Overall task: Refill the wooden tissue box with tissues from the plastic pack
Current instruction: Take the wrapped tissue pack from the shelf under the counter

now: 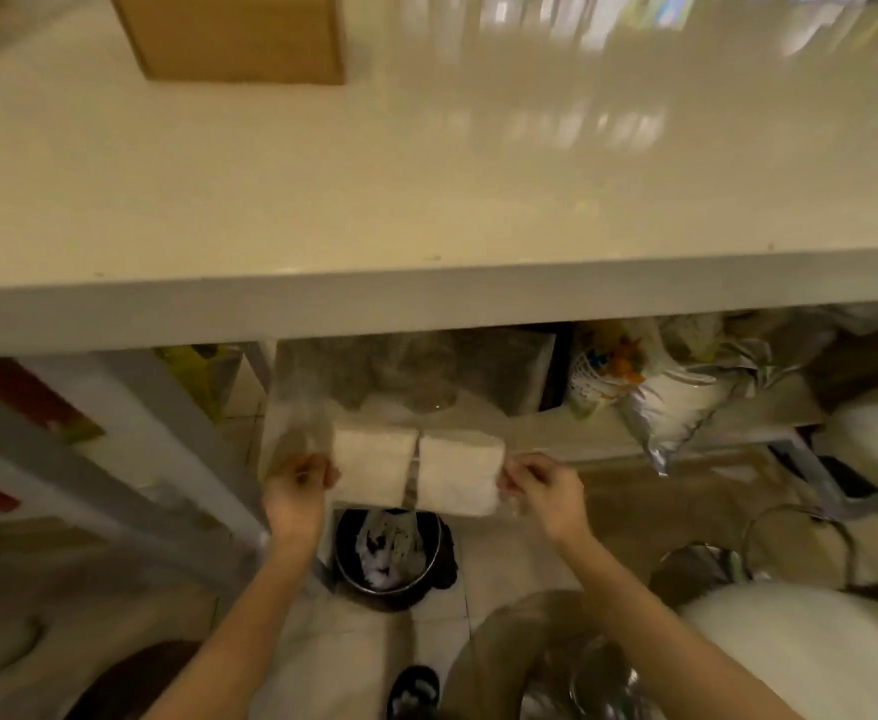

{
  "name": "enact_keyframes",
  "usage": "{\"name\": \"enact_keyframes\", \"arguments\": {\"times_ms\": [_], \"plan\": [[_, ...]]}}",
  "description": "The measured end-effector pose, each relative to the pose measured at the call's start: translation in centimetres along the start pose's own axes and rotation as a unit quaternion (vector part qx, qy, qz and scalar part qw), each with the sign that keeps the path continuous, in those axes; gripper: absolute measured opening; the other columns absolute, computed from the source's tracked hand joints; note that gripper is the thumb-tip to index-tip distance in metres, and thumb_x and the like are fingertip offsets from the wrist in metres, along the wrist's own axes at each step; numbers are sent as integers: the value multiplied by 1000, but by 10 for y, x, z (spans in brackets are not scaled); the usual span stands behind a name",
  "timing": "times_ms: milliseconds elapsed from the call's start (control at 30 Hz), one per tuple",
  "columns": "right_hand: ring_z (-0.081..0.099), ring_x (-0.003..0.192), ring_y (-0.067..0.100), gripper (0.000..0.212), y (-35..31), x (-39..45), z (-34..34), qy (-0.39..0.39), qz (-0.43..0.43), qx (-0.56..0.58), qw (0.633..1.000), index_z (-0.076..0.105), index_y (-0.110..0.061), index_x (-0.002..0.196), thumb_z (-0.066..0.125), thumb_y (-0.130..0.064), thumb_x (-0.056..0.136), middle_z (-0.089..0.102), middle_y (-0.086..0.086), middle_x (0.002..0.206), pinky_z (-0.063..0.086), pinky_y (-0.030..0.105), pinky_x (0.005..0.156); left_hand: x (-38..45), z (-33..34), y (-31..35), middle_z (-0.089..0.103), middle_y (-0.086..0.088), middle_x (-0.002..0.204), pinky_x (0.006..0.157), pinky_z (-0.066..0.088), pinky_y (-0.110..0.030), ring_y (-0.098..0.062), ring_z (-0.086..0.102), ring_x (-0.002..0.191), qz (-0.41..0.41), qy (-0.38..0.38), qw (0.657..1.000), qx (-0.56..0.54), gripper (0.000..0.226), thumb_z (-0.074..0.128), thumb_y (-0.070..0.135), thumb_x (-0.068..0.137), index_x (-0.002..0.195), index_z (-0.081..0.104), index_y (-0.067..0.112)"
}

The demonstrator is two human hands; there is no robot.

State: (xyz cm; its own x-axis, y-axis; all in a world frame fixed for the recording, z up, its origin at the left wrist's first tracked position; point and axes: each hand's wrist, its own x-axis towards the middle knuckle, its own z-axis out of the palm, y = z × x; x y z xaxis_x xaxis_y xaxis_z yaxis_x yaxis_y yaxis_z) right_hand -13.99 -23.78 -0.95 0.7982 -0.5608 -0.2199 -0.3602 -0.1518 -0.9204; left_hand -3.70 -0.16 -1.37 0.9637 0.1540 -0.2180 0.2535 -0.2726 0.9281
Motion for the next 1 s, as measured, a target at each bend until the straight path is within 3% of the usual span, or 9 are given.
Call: {"name": "enact_keyframes", "arguments": {"times_ms": [67, 133, 167, 333, 467, 533, 733, 900, 1000], "plan": [[66, 65, 12, 14, -8, -22, -21, -10, -8, 6, 1000, 66, -10, 77, 58, -5, 88, 68, 6, 73, 53, 24, 64, -32, -11, 4, 64, -11, 74, 64, 49, -9, -24, 60, 73, -1, -16, 1000, -8, 20, 51, 14, 91, 78, 63, 5], [68, 69, 14, 12, -17, -44, -43, -15, -16, 3, 1000, 68, -2, 82, 58, -6, 88, 70, 11, 76, 54, 25, 67, -62, -22, 11, 65, -14, 81, 79, 53, -35, -28, 63, 83, 11, -37, 999, -15, 14, 52, 14, 90, 81, 62, 9], [69, 72, 17, 13, -22, -55, -53, -13, -14, 2, 1000, 68, 0, 85, 57, -8, 88, 71, 12, 79, 55, 27, 69, -75, -29, 17, 65, -14, 80, 79, 51, -41, -29, 64, 83, 36, -37, 999, 5, 13, 51, 14, 91, 81, 60, 12], [69, 71, 9, 13, -56, -99, -95, 11, -57, 25, 998, 68, -9, 83, 57, -9, 89, 72, 7, 78, 55, 15, 65, -130, -55, 67, 66, -3, 74, 65, 46, -19, -16, 63, 73, 202, -18, 976, 85, 12, 50, 15, 91, 88, 61, 18], [69, 74, 10, 14, -99, -120, -125, 21, -117, 60, 991, 67, -12, 83, 56, -6, 89, 72, 7, 78, 55, 16, 69, -156, -67, 116, 60, 12, 71, 66, 43, -5, 12, 59, 73, 264, -4, 963, 61, 12, 53, 8, 89, 91, 62, 15], [70, 76, 10, 12, -122, -125, -140, 22, -146, 66, 987, 68, -9, 89, 56, -7, 89, 72, 7, 80, 55, 16, 72, -166, -73, 140, 58, 15, 74, 67, 42, -6, 18, 56, 76, 295, 5, 954, 49, 13, 53, 7, 88, 89, 60, 18], [68, 71, 6, 16, -202, -133, -175, 20, -221, 81, 972, 65, -15, 86, 55, -4, 89, 70, 6, 80, 55, 15, 68, -182, -92, 216, 60, 17, 74, 65, 44, -4, 14, 59, 73, 371, 32, 928, 6, 12, 55, 10, 87, 89, 60, 21], [69, 67, 17, 9, -259, -119, -184, 53, -231, 100, 966, 67, -10, 89, 58, -9, 88, 71, 13, 77, 58, 26, 67, -167, -100, 279, 62, 11, 72, 70, 52, -27, -12, 64, 69, 354, 29, 935, -3, 9, 56, 17, 87, 92, 63, 20], [67, 55, 11, 9, -292, -99, -189, 77, -261, 78, 959, 69, -8, 89, 60, -8, 87, 70, 10, 68, 58, 23, 59, -150, -100, 312, 63, 5, 67, 64, 46, -18, -7, 62, 64, 359, 38, 933, 19, 13, 57, 19, 87, 95, 67, 15]]}}
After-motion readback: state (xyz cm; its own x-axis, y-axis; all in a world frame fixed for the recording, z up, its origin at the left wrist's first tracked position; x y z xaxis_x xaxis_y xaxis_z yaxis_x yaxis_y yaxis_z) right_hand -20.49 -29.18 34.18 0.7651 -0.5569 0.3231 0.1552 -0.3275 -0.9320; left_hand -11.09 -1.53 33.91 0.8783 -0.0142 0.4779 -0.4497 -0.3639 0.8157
